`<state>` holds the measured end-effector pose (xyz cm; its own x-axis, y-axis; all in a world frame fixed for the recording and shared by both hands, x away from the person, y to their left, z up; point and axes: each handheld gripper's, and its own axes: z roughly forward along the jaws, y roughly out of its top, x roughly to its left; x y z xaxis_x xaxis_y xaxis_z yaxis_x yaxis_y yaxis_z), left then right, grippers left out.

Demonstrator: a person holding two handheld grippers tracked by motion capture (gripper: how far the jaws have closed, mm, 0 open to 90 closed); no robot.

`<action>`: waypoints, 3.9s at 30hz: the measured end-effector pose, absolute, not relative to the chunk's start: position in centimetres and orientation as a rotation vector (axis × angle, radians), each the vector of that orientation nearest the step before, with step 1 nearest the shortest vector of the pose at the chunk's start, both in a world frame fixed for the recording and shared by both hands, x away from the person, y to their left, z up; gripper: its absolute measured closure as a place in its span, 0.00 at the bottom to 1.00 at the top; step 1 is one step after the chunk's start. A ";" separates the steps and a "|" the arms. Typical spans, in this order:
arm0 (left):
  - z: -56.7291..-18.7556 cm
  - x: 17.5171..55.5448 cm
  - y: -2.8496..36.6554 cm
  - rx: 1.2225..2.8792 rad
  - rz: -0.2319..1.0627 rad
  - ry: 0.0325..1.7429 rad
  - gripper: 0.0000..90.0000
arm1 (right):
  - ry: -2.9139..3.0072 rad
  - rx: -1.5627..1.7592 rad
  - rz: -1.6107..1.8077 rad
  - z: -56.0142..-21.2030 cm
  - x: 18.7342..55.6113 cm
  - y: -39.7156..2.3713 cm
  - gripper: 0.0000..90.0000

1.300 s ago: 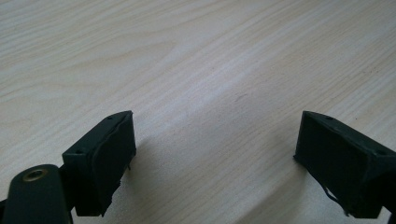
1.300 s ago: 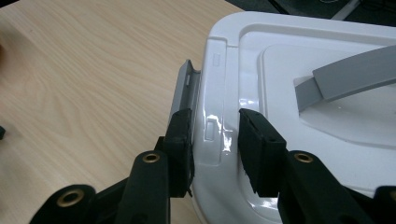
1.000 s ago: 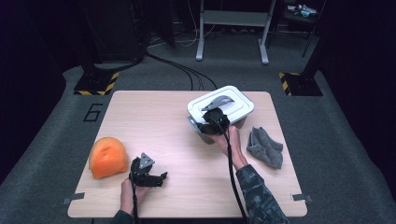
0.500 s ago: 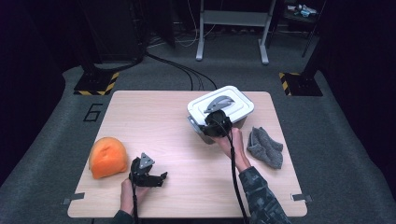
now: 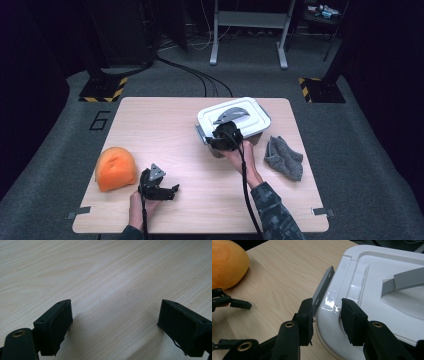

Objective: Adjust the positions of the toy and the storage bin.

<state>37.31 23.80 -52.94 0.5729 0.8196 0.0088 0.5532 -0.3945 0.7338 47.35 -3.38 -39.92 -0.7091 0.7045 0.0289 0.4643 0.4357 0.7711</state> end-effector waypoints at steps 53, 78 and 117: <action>-52.1 37.6 23.2 2.027 0.486 1.116 0.13 | 2.304 1.213 1.062 -52.1 38.1 -16.3 0.08; -40.3 44.2 16.2 1.935 0.580 1.012 0.13 | 2.290 1.217 0.997 -52.9 37.7 -16.2 0.10; -40.3 49.5 14.6 2.082 0.661 1.001 0.15 | 2.272 1.235 0.995 -52.8 37.7 -16.3 0.13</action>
